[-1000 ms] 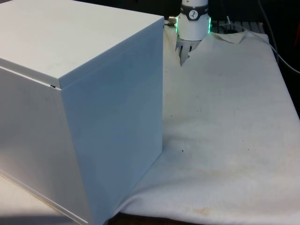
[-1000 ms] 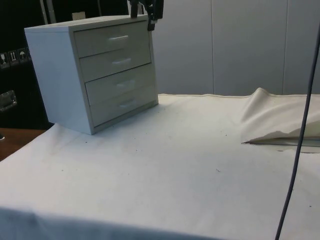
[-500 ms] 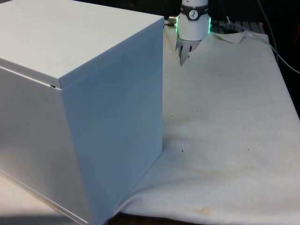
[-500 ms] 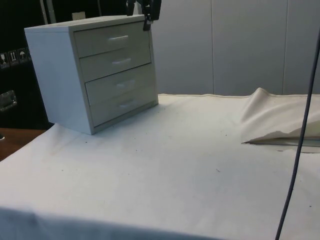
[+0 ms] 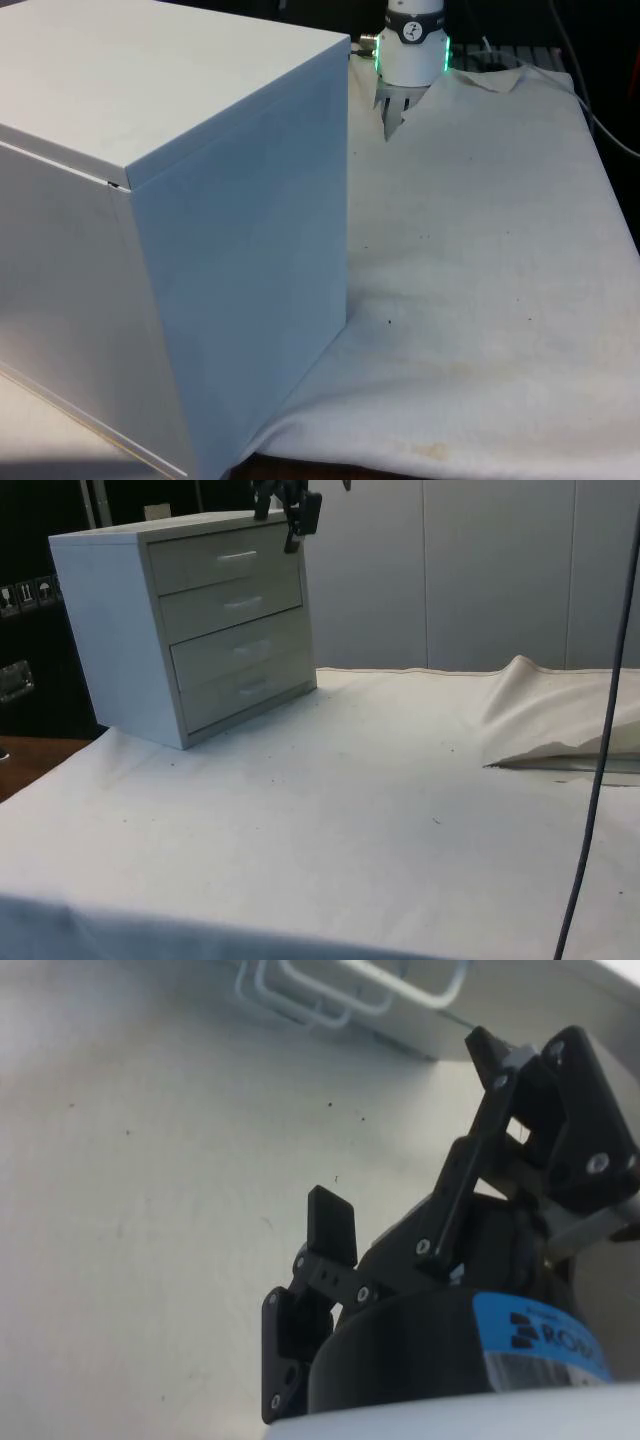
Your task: Open the drawer, then close it.
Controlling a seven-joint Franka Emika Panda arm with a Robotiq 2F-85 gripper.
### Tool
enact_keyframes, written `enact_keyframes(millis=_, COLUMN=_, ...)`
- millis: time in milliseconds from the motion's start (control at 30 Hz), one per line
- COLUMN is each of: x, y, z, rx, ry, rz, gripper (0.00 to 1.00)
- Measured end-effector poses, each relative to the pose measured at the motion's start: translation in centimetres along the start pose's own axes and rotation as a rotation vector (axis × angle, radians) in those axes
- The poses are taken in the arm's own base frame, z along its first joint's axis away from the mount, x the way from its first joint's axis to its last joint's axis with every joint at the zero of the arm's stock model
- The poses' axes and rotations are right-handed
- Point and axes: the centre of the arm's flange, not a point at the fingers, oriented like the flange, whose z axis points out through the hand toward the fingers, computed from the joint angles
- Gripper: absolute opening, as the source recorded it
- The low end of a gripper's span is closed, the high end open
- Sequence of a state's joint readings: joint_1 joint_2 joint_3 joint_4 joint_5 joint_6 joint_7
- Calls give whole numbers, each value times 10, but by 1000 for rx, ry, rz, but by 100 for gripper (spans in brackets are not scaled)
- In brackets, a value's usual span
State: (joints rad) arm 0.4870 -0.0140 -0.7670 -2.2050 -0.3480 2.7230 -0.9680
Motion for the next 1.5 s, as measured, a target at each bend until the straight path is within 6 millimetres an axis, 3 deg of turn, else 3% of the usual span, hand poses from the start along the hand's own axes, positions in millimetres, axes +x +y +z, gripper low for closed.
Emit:
enact_keyframes(millis=467, x=9, y=11, z=19, rx=-39, ry=-9, rz=5, gripper=100)
enact_keyframes(millis=700, x=23, y=16, z=29, rx=-40, ry=-15, rz=-3, gripper=100)
enact_keyframes(millis=1067, x=45, y=1, z=44, rx=-15, ry=-14, rz=-26, gripper=100)
enact_keyframes(millis=1500, x=41, y=-11, z=53, rx=-3, ry=-16, rz=-30, gripper=100)
